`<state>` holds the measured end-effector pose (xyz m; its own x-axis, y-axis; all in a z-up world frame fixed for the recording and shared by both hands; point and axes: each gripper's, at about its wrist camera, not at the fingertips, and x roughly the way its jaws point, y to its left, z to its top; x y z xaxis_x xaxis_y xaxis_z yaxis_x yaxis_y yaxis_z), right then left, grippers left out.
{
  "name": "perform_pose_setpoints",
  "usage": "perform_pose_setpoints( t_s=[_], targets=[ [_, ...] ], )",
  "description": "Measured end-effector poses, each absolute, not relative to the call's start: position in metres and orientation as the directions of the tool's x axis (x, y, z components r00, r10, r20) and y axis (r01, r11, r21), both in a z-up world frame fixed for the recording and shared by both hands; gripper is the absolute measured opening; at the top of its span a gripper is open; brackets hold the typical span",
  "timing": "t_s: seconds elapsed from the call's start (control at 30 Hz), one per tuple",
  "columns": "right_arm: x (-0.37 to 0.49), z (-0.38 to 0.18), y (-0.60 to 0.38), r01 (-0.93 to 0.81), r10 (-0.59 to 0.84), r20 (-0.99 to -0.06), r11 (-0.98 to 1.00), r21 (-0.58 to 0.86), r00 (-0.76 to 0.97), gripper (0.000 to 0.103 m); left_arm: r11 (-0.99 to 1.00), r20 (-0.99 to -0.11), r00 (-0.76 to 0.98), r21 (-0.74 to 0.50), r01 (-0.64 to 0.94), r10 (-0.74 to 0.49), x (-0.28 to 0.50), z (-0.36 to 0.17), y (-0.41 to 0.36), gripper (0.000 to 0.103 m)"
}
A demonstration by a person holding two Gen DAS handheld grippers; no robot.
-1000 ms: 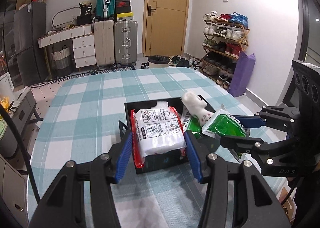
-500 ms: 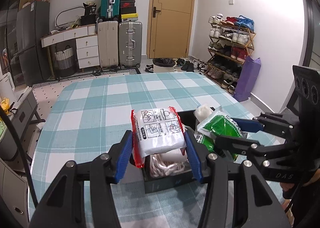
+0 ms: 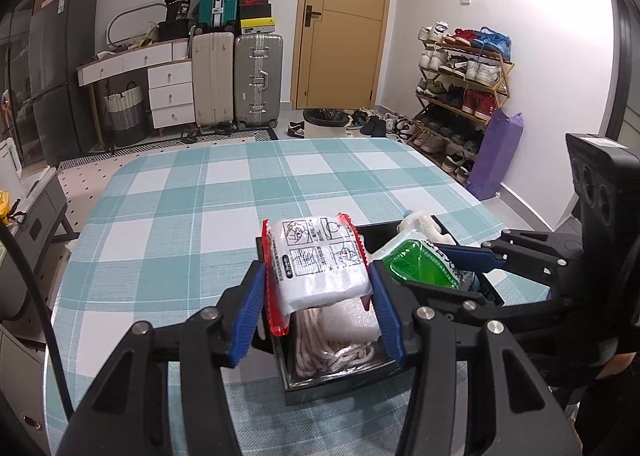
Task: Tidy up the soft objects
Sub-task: 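Open both tools to drop the packet and sachet into the box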
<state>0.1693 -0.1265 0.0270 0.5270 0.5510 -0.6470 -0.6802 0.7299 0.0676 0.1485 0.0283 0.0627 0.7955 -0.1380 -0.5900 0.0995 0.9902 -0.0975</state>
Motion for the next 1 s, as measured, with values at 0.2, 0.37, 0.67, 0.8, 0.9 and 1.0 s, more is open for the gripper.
perform_pose_setpoints(
  t_s=[0.2, 0.37, 0.67, 0.8, 0.9, 1.0],
  targets=[
    [0.176, 0.02, -0.126, -0.673, 0.52, -0.66, 0.739, 0.029, 0.542, 0.041, 0.991, -0.603, 0.787, -0.07, 0.113, -0.132, 0.151, 0.057, 0.018, 0.051],
    [0.178, 0.012, -0.124, -0.679, 0.504, -0.679, 0.734, 0.012, 0.533, 0.041, 0.99, -0.61, 0.78, -0.066, 0.123, -0.138, 0.154, 0.053, 0.013, 0.051],
    [0.173, 0.01, -0.126, -0.702, 0.531, -0.669, 0.712, 0.02, 0.52, 0.054, 0.988, -0.613, 0.776, -0.076, 0.131, -0.15, 0.155, 0.05, 0.011, 0.051],
    [0.158, 0.019, -0.135, -0.687, 0.52, -0.63, 0.726, -0.031, 0.577, 0.082, 0.986, -0.609, 0.776, -0.087, 0.14, -0.164, 0.15, 0.048, 0.012, 0.052],
    [0.153, 0.024, -0.146, -0.667, 0.509, -0.61, 0.744, -0.043, 0.607, 0.085, 0.987, -0.611, 0.775, -0.082, 0.142, -0.162, 0.148, 0.046, 0.01, 0.052],
    [0.152, 0.026, -0.157, -0.637, 0.481, -0.605, 0.769, -0.058, 0.635, 0.088, 0.986, -0.612, 0.773, -0.086, 0.145, -0.167, 0.147, 0.044, 0.008, 0.056]
  ],
)
